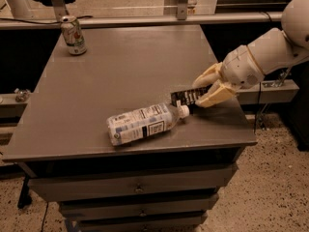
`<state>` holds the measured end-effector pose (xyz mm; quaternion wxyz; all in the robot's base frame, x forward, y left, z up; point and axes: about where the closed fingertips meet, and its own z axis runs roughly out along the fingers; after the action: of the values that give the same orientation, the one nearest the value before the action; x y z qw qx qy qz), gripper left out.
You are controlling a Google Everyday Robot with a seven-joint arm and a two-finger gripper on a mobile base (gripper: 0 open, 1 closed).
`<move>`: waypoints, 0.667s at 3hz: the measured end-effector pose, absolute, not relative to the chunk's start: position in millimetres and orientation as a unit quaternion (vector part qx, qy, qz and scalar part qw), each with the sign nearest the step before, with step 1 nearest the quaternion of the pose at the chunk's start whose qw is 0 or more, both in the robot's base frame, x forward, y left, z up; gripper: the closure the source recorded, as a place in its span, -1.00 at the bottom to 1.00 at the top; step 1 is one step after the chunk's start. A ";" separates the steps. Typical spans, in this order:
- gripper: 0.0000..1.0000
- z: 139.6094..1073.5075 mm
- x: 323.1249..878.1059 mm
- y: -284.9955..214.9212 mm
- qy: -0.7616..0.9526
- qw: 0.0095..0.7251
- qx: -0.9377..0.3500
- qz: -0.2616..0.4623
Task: Move rxbar chocolate near blue plastic bottle
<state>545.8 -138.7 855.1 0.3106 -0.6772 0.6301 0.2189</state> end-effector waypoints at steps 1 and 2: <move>-0.76 855.8 545.4 -137.6 0.623 0.310 -0.686 0.216; -1.00 856.5 546.2 -137.4 0.619 0.309 -0.690 0.213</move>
Offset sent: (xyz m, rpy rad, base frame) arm 0.0006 -0.0027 0.0050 -0.0209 -0.0334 0.0355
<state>546.2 -137.4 856.5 0.3095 -0.6902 0.6185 0.2129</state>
